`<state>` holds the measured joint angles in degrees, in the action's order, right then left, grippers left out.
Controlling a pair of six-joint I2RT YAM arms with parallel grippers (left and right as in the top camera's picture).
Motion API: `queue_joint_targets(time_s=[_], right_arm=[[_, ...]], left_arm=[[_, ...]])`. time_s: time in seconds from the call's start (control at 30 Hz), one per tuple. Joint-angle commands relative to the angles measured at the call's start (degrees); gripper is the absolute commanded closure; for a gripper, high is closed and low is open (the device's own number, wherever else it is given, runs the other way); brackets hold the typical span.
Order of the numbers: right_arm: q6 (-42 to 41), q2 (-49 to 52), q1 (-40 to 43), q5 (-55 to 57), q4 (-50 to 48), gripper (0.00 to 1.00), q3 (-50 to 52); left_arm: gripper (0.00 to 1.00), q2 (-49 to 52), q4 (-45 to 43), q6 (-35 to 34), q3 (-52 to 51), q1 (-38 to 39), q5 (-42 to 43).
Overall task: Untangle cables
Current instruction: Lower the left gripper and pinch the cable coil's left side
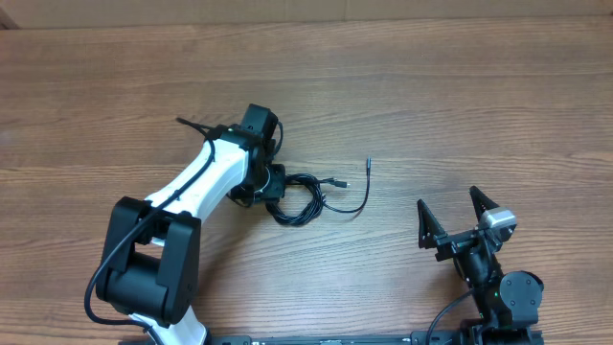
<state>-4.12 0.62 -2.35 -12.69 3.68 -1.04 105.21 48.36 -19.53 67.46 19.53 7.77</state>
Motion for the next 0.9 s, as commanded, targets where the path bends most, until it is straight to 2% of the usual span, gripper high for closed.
queue_joint_targets(time_s=[0.0, 0.87], right_arm=[[-0.2, -0.5, -0.3, 0.0, -0.3, 0.00, 0.6], [-0.2, -0.5, -0.3, -0.1, -0.3, 0.00, 0.6]], left_arm=[[0.71, 0.4, -1.3, -2.4, -1.4, 0.8, -2.0], [0.75, 0.4, -3.5, -3.8, -2.5, 0.8, -2.2]])
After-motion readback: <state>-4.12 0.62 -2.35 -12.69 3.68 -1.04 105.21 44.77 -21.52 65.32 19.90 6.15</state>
